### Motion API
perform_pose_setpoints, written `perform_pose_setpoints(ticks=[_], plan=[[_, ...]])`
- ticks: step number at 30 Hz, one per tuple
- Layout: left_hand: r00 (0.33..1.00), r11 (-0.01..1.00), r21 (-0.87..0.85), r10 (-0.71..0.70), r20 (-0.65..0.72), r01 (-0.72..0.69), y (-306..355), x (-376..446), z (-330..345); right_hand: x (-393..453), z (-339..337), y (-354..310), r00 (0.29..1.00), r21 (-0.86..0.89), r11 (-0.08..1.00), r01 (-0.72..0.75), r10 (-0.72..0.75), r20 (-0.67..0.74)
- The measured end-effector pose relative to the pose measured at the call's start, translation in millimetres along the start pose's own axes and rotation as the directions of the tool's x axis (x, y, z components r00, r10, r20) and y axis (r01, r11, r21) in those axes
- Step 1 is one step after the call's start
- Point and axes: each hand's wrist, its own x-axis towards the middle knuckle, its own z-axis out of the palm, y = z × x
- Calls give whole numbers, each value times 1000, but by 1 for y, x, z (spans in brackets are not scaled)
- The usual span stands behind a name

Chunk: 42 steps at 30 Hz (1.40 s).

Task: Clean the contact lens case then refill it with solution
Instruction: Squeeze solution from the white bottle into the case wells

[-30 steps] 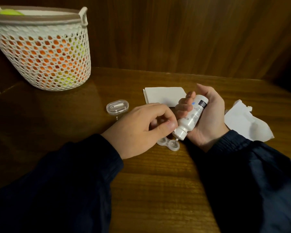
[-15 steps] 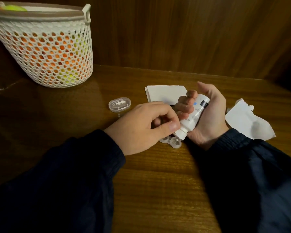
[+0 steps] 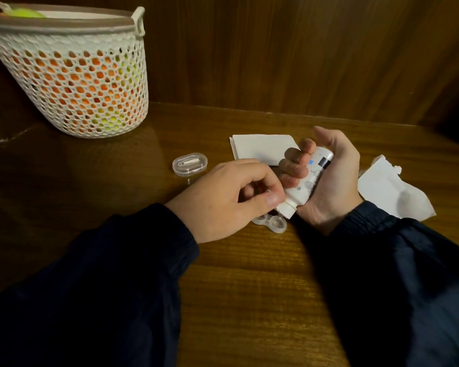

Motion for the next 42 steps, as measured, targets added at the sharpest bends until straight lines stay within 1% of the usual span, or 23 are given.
perform_pose_setpoints(ticks=[12,24,39,42], plan=[[1000,1000,11,6,-12,-6,0,0,0,-2,5,0,999,-18,999,32,-33,-29],[999,999,-5,32,-3,-32,0,0,0,-5,9,-1,999,-53,998,33,-34,-27],[1000,1000,-3,24,3,-24,0,0,0,-5,6,-1,998,-69,996,51,-53,-19],[1000,1000,-13,22,-2,-22,0,0,0,-6,5,-1,999,-63,997,37,-39,-27]])
